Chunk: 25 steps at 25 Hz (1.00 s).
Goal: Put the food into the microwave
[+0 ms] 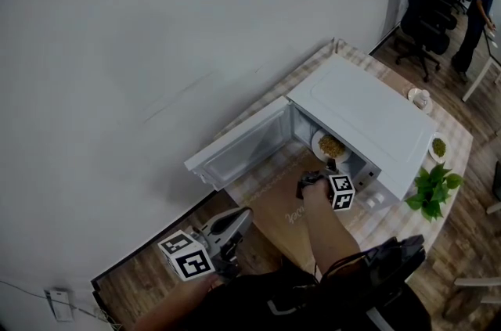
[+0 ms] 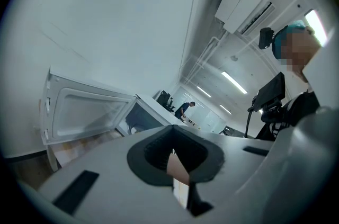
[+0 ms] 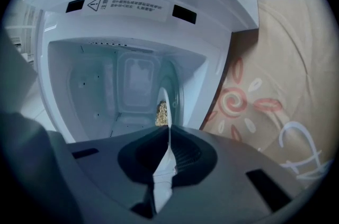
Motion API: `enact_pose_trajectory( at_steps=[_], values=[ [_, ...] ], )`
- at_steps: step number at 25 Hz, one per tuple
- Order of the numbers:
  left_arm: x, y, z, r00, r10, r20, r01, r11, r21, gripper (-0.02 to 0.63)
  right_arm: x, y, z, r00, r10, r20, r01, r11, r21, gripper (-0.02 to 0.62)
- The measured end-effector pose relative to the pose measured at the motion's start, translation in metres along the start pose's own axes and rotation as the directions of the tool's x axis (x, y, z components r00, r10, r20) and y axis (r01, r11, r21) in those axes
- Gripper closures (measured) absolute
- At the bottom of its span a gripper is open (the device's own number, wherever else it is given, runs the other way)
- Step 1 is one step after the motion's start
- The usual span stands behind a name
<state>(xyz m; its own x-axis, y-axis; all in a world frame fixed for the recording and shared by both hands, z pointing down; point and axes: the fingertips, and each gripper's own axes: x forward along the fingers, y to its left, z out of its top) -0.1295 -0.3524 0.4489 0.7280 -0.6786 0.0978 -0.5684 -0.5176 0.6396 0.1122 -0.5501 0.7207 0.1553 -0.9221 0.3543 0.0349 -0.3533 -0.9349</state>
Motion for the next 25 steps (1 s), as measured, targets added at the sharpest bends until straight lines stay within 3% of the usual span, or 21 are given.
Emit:
enact_pose_trajectory(
  at_steps=[15, 21, 25],
  values=[
    [-0.005, 0.001, 0.004, 0.999, 0.015, 0.033, -0.014, 1.0, -0.016, 0.598, 0.004, -0.002, 0.008, 0.998, -0.067, 0.013, 0.067, 0.994, -0.085, 0.574],
    [-0.007, 0.0, 0.004, 0.999, 0.014, 0.046, -0.013, 1.0, -0.028, 0.598, -0.006, 0.005, 0.012, 1.0, -0.019, 0.002, 0.019, 0.991, -0.136, 0.476],
    [-0.007, 0.0, 0.001, 0.999, 0.012, 0.051, -0.01, 0.999, -0.041, 0.598, -0.017, 0.006, 0.013, 1.0, -0.006, -0.022, 0.001, 0.978, -0.208, 0.474]
  ],
)
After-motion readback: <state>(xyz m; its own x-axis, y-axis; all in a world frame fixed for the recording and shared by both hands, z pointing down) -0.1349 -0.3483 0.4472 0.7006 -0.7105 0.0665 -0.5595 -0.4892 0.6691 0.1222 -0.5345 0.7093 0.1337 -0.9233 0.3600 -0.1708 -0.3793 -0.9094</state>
